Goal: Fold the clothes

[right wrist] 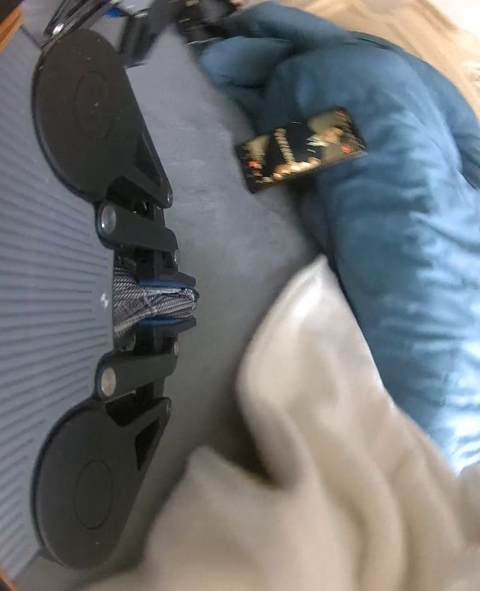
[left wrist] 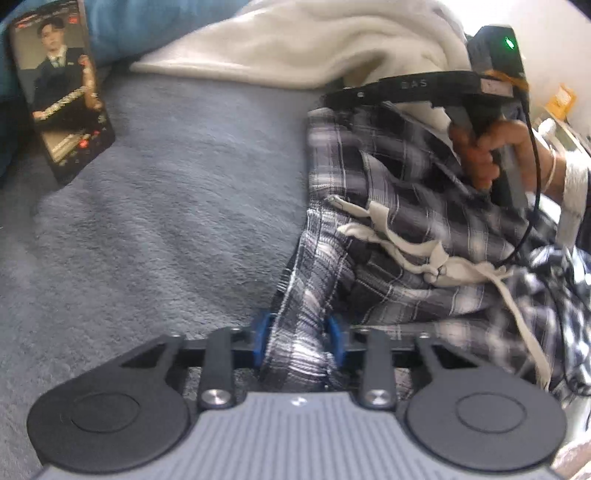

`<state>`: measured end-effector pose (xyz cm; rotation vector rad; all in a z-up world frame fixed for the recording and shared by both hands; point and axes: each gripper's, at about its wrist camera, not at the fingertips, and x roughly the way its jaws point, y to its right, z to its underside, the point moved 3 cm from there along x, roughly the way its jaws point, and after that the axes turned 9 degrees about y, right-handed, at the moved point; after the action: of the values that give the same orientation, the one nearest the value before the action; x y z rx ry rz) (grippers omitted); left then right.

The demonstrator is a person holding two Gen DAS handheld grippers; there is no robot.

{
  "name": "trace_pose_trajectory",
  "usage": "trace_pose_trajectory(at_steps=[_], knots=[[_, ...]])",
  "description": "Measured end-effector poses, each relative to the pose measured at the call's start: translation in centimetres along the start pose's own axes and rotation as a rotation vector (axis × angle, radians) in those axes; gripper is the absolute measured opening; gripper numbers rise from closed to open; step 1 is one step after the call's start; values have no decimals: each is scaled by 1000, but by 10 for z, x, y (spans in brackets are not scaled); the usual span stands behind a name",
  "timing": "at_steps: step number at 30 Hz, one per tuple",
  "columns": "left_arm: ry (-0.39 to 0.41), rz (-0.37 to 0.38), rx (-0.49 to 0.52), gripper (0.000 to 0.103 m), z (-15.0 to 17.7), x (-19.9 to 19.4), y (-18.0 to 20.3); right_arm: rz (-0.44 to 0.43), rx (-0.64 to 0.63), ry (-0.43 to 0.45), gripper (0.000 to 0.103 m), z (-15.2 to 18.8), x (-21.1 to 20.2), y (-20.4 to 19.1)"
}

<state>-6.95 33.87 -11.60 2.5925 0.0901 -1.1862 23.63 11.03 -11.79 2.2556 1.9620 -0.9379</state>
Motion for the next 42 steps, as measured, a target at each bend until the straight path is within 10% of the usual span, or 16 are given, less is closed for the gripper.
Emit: trace_pose_trajectory(at_steps=[10, 15, 21, 30, 42], knots=[[-93, -24, -6, 19, 15, -18, -3, -111, 53, 115, 7, -25, 8, -14], [-90, -30, -85, 55, 13, -13, -24, -16, 38, 55, 10, -20, -2, -6], [-45, -60, -50, 70, 0, -26, -30, 169, -9, 164, 27, -42, -124, 25], [70, -128, 7, 76, -22, -42, -16, 512, 121, 135, 32, 23, -299, 72], [303, -88, 179, 76, -114, 56, 77, 525, -18, -43, 30, 76, -268, 51]])
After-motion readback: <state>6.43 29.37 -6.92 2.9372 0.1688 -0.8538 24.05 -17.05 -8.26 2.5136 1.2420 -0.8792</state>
